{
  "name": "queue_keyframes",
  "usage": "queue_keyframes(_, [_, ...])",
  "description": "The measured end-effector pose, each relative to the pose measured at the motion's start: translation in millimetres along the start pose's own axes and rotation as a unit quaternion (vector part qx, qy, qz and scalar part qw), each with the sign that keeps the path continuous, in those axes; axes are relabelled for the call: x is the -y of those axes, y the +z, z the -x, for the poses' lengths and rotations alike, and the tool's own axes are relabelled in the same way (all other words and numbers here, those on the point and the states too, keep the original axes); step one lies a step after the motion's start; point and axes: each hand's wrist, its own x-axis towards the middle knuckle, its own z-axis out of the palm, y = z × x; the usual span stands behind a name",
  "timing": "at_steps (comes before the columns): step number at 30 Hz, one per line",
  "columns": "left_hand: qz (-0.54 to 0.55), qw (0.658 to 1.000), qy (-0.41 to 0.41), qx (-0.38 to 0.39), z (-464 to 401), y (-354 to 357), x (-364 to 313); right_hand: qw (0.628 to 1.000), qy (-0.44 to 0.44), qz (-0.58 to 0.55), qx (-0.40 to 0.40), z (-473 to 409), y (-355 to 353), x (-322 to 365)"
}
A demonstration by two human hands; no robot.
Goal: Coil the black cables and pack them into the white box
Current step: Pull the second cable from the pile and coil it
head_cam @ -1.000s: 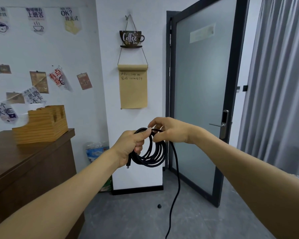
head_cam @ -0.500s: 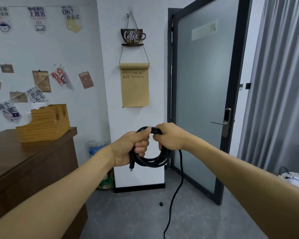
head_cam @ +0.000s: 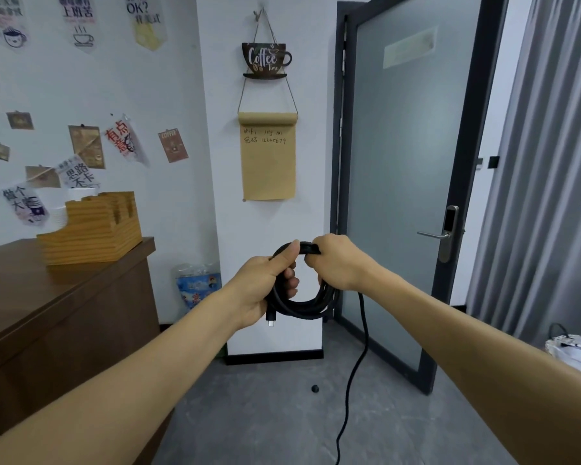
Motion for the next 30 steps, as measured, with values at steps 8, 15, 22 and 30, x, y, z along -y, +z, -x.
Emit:
queue_keyframes(8, [0.06, 0.998, 0.003, 0.027, 1, -5, -5, 0.998, -0.001, -0.053, -0.039, 0, 6, 5])
queue_keyframes(15, [0.028, 1.0, 0.006, -0.009, -1, -8, -5, 0.998, 0.017, -0.065, -0.017, -2, 8, 8])
queue_keyframes(22, [0.083, 0.994, -0.038, 0.06, 1, -14, -7, 0.998, -0.011, -0.036, -0.044, -2, 8, 9])
queue_keyframes(30, [0.082, 0.992, -0.04, 0.089, 0, -27, -13, 0.997, -0.024, -0.048, -0.047, -7, 15, 10])
